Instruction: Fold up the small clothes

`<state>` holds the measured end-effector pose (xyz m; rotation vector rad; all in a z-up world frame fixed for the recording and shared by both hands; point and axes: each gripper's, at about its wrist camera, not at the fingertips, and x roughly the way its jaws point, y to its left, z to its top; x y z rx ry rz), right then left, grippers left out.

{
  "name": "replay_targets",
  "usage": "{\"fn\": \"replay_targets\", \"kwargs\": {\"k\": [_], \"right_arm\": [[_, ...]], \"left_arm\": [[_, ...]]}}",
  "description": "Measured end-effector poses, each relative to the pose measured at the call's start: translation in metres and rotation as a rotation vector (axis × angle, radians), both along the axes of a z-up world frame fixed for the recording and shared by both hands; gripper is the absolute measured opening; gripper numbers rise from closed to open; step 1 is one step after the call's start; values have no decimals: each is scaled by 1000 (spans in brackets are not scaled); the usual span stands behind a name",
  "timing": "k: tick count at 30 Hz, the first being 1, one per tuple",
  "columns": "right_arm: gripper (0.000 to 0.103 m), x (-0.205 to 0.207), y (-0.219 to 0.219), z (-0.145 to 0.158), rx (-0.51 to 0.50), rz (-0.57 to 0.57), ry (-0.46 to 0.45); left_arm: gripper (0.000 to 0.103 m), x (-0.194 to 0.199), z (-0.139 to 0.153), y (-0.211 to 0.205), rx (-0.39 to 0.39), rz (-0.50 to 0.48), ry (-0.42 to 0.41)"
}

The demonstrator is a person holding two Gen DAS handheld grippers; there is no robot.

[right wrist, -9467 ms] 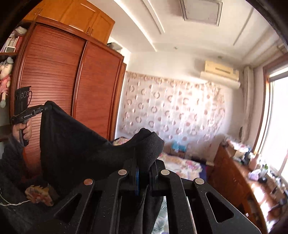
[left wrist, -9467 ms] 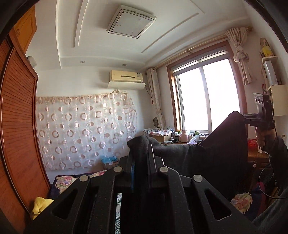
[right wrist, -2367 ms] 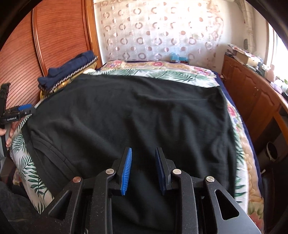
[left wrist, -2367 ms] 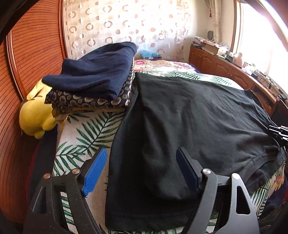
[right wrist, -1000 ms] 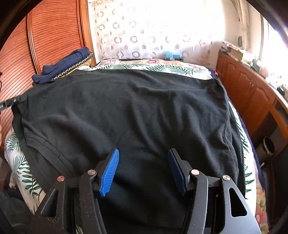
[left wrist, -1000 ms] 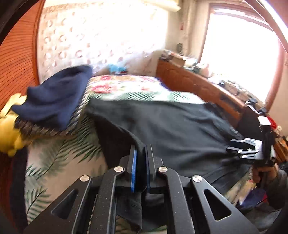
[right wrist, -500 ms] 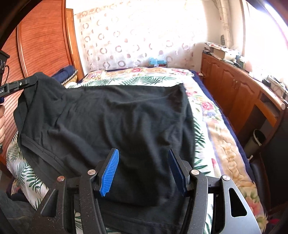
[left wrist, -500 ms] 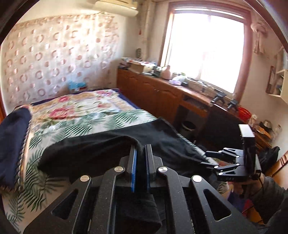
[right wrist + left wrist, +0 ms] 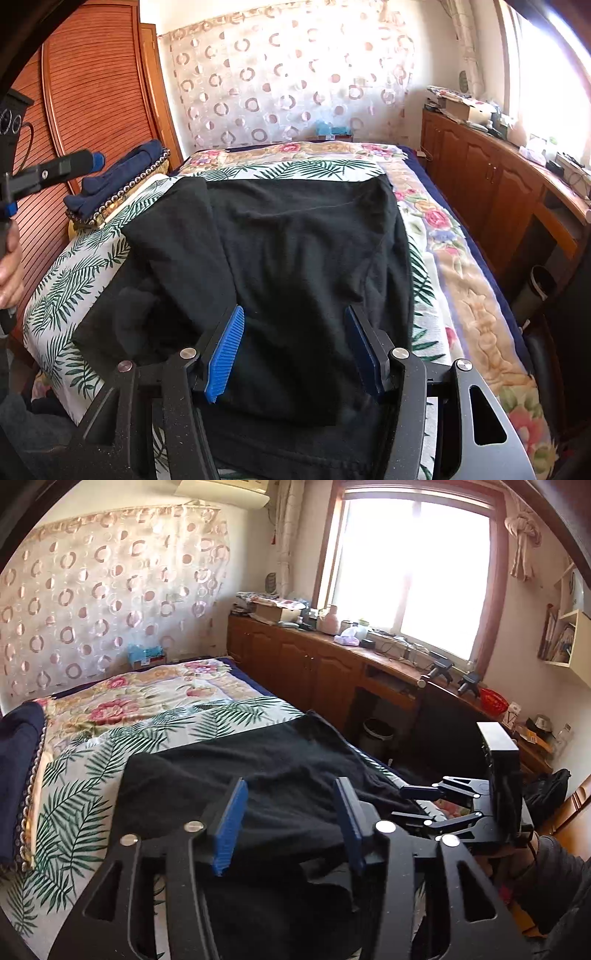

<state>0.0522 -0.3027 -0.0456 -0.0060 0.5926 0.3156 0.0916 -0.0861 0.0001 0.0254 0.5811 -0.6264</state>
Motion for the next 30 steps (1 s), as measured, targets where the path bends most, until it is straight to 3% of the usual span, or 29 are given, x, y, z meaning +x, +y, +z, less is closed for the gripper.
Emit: {"fn": "replay_targets", "kwargs": {"k": [2,3,16,30], "right_arm": [[59,6,3,-1,-2,10,1],[59,8,6,0,-4,17,1],[59,31,56,5,-49,189,-3],[59,63,75,-14,-122,242,95]], "left_arm": [[80,0,-4,10,-1,28,-7],[83,-1,-6,15,-3,39,-8],[83,-10,-28,70,26,243,-12],[83,-13,-44,76,33,269,12]]}}
